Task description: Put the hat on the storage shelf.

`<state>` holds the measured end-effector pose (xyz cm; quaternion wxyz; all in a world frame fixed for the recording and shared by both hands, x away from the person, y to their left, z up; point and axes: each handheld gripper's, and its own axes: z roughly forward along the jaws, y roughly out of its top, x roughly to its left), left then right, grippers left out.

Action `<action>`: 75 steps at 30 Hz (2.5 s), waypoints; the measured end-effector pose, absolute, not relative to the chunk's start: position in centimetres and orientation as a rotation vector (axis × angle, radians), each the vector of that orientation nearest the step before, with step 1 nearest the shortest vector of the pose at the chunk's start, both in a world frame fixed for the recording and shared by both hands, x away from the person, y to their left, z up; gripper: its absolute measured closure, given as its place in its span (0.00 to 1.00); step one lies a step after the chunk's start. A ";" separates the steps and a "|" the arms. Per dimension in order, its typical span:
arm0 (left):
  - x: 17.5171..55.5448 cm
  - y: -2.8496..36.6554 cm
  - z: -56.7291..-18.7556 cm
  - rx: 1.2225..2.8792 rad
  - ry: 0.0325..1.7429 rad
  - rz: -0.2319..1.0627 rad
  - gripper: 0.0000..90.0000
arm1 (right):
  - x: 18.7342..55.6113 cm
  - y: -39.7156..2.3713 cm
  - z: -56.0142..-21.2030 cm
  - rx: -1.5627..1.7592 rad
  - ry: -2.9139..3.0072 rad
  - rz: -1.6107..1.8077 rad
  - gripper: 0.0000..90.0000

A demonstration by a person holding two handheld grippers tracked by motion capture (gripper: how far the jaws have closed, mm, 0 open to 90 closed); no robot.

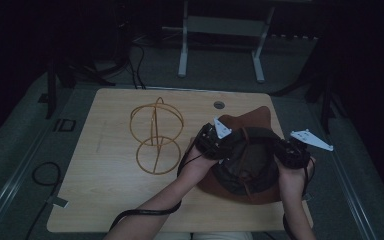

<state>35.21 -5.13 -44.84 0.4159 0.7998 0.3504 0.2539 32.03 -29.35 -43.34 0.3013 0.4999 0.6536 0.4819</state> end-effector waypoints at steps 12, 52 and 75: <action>35.8 -4.2 -44.2 1.943 0.950 0.717 0.96 | 31.4 -27.5 -43.5 1.284 1.769 1.279 0.92; 30.5 0.1 -41.8 1.864 0.345 0.518 0.96 | 27.6 -35.0 -41.6 1.130 1.906 1.373 0.52; 28.3 1.9 -41.2 1.749 0.182 0.491 0.96 | 26.0 -24.2 -42.4 0.642 2.280 1.659 0.46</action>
